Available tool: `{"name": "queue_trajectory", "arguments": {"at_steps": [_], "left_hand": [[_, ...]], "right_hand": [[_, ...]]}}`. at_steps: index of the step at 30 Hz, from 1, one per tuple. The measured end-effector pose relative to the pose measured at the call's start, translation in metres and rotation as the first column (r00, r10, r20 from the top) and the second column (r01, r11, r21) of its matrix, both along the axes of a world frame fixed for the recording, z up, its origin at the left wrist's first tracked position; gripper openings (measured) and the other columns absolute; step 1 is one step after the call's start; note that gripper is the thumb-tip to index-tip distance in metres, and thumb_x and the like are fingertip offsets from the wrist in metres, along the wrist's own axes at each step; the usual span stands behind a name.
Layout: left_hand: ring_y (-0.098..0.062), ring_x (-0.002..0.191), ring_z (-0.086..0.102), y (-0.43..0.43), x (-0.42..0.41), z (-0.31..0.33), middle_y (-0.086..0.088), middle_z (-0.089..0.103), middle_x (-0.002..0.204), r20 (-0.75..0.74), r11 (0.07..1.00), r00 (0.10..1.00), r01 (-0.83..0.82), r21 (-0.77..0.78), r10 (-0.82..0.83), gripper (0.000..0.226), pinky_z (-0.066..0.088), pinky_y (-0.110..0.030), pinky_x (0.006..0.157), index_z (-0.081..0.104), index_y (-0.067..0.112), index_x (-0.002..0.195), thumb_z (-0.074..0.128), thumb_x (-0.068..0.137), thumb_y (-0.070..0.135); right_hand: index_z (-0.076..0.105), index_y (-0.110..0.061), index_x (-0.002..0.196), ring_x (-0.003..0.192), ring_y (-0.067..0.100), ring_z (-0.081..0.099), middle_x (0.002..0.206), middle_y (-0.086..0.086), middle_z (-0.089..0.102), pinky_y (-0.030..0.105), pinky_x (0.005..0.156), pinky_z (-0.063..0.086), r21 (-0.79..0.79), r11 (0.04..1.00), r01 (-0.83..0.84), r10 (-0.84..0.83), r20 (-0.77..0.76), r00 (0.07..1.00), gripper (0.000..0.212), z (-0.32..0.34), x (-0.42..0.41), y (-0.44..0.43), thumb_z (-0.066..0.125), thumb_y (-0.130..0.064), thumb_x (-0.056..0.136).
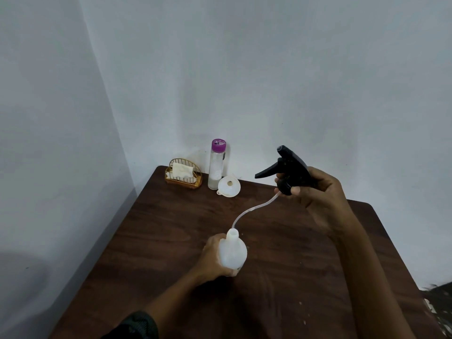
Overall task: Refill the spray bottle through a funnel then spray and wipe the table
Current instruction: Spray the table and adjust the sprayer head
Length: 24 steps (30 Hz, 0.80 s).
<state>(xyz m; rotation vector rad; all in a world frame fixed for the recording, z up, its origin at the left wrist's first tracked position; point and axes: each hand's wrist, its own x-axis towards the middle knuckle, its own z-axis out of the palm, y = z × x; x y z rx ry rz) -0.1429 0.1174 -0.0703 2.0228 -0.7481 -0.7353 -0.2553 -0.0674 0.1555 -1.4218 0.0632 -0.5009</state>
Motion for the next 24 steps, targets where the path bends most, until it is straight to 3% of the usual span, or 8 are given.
{"name": "queue_trajectory", "arguments": {"at_steps": [3,5,8,11,16,19,24], "left_hand": [[-0.012,0.127,0.030,0.001,0.002,0.008,0.014,0.025,0.139,-0.046,1.000,0.999,0.012,-0.007,-0.012,0.104,0.040,-0.037,0.106,0.027,0.043,0.135,0.084,0.049,0.054],[-0.011,0.129,0.036,-0.003,0.004,0.025,0.013,0.034,0.141,-0.113,0.986,0.992,-0.081,-0.144,0.065,0.091,0.041,-0.039,0.106,0.032,0.043,0.137,0.079,0.059,0.058],[-0.009,0.118,0.054,-0.014,0.013,0.070,0.006,0.058,0.123,-0.074,0.924,0.986,-0.166,-0.346,0.149,0.046,0.048,-0.026,0.096,0.051,0.025,0.130,0.066,0.087,0.028],[-0.007,0.101,0.063,-0.025,0.022,0.108,0.003,0.067,0.108,0.079,0.903,0.987,-0.093,-0.420,0.139,0.030,0.051,-0.014,0.084,0.061,0.019,0.120,0.061,0.091,0.014],[-0.009,0.091,0.064,-0.036,0.040,0.122,0.002,0.071,0.101,0.274,0.943,0.958,0.013,-0.332,0.083,0.026,0.052,-0.025,0.082,0.070,0.018,0.111,0.067,0.086,0.016],[-0.007,0.088,0.064,-0.034,0.049,0.119,0.003,0.072,0.100,0.284,0.973,0.958,0.032,-0.230,0.036,0.025,0.052,-0.028,0.083,0.071,0.020,0.108,0.071,0.083,0.017],[-0.007,0.084,0.064,-0.030,0.047,0.113,-0.002,0.072,0.098,0.294,0.980,0.954,0.002,-0.198,0.057,0.018,0.050,-0.021,0.078,0.071,0.014,0.102,0.070,0.084,0.015]], "right_hand": [[0.073,-0.013,0.095,0.099,0.039,0.063,0.093,0.014,0.071,0.055,0.092,0.049,-0.028,0.999,0.022,-0.022,-0.009,1.000,0.039,0.003,0.001,0.003,0.058,0.009,0.067],[0.073,-0.013,0.096,0.098,0.039,0.064,0.093,0.014,0.071,0.055,0.093,0.049,-0.053,0.998,0.032,-0.032,-0.010,0.999,0.039,0.006,0.001,0.003,0.057,0.009,0.067],[0.073,-0.014,0.093,0.096,0.037,0.065,0.091,0.013,0.071,0.052,0.093,0.049,-0.090,0.995,0.050,-0.051,-0.013,0.999,0.039,0.011,0.001,0.003,0.058,0.009,0.066],[0.073,-0.013,0.093,0.097,0.041,0.064,0.092,0.015,0.071,0.051,0.093,0.049,-0.105,0.993,0.054,-0.056,-0.013,0.998,0.037,0.014,0.001,0.004,0.059,0.008,0.066],[0.069,-0.006,0.096,0.095,0.037,0.065,0.093,0.018,0.069,0.050,0.092,0.049,-0.141,0.987,0.072,-0.078,-0.033,0.996,0.035,0.014,0.002,0.004,0.061,0.007,0.065],[0.070,-0.008,0.095,0.095,0.036,0.065,0.093,0.016,0.069,0.047,0.092,0.050,-0.142,0.987,0.073,-0.078,-0.030,0.996,0.034,0.014,0.000,0.003,0.062,0.007,0.065],[0.070,-0.009,0.097,0.094,0.034,0.065,0.093,0.014,0.070,0.034,0.084,0.052,-0.119,0.991,0.063,-0.067,-0.029,0.997,0.036,0.013,-0.004,0.004,0.062,0.006,0.065]]}}
